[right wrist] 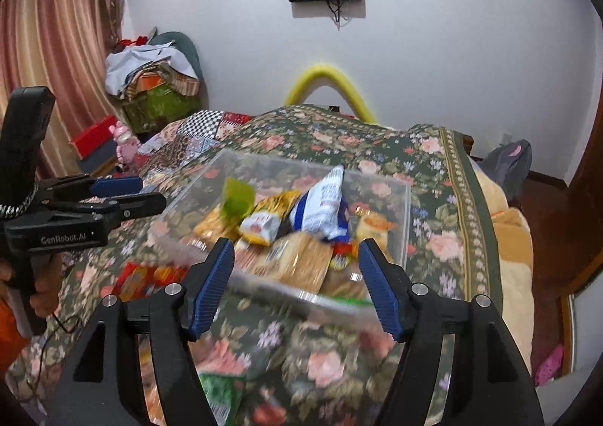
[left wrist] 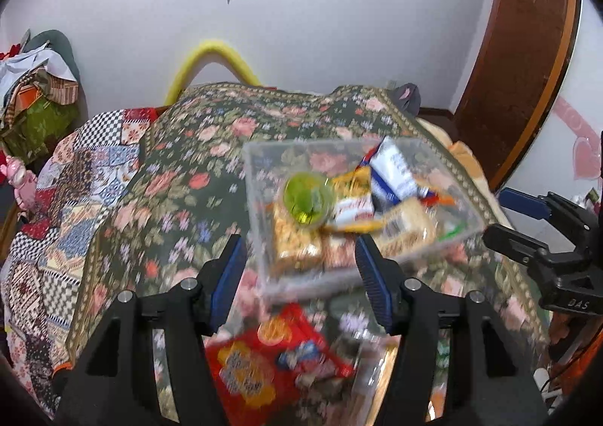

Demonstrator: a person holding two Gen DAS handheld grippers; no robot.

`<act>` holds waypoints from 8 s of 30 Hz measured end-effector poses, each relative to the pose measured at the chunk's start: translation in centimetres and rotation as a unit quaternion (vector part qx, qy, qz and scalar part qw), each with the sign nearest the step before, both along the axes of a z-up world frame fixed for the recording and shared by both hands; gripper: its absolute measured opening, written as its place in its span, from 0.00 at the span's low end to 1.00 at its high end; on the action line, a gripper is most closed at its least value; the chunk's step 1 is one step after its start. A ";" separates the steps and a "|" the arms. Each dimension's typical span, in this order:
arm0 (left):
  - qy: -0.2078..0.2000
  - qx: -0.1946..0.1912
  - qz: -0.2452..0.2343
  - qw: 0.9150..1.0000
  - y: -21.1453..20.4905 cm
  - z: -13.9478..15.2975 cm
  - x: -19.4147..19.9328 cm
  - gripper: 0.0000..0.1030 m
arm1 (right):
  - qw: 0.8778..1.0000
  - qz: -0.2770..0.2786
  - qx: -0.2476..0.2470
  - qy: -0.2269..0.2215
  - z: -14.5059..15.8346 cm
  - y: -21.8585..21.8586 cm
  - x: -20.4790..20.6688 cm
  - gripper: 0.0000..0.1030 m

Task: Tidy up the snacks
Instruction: 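Grasp the red cartoon snack bag with left tool while right tool grasps the green pea bag, then carry both bags over the clear box and open both tools to drop them, then grasp the long biscuit pack with left tool while right tool grasps the orange meatball bag, then carry both snacks over the box and open both tools to drop them in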

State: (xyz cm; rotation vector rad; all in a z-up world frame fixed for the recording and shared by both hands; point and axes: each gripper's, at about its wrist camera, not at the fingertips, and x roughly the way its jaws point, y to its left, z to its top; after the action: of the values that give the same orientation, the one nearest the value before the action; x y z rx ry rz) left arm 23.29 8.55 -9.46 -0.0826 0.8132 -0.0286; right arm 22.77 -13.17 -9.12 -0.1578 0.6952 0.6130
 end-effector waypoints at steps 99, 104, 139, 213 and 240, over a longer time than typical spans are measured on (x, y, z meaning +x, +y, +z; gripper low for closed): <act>-0.020 -0.029 -0.011 0.999 -5.1 -2.8 4.2 0.72 | 0.998 -0.048 0.033 0.038 -1.7 -3.2 3.8 0.41; -0.026 -0.008 -0.002 1.000 -4.9 -3.1 5.8 0.73 | 0.997 -0.054 0.028 0.049 -2.0 -2.4 6.3 0.41; -0.022 -0.003 -0.009 1.000 -3.8 0.4 2.1 0.77 | 0.999 -0.038 0.011 0.007 1.2 -1.2 3.1 0.70; -0.028 -0.009 -0.039 0.999 -5.6 -2.9 -7.3 0.34 | 0.996 -0.023 0.043 0.076 -3.6 -3.0 -5.0 0.44; -0.021 -0.038 0.024 0.999 -1.3 -2.0 6.2 0.34 | 0.998 -0.048 0.044 0.021 -1.7 2.4 4.3 0.45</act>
State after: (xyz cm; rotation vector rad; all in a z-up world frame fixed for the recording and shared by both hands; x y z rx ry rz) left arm 29.52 7.24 -11.50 -0.1727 0.7688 -0.0164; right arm 27.08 -10.80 -10.85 -0.0302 0.7108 0.5556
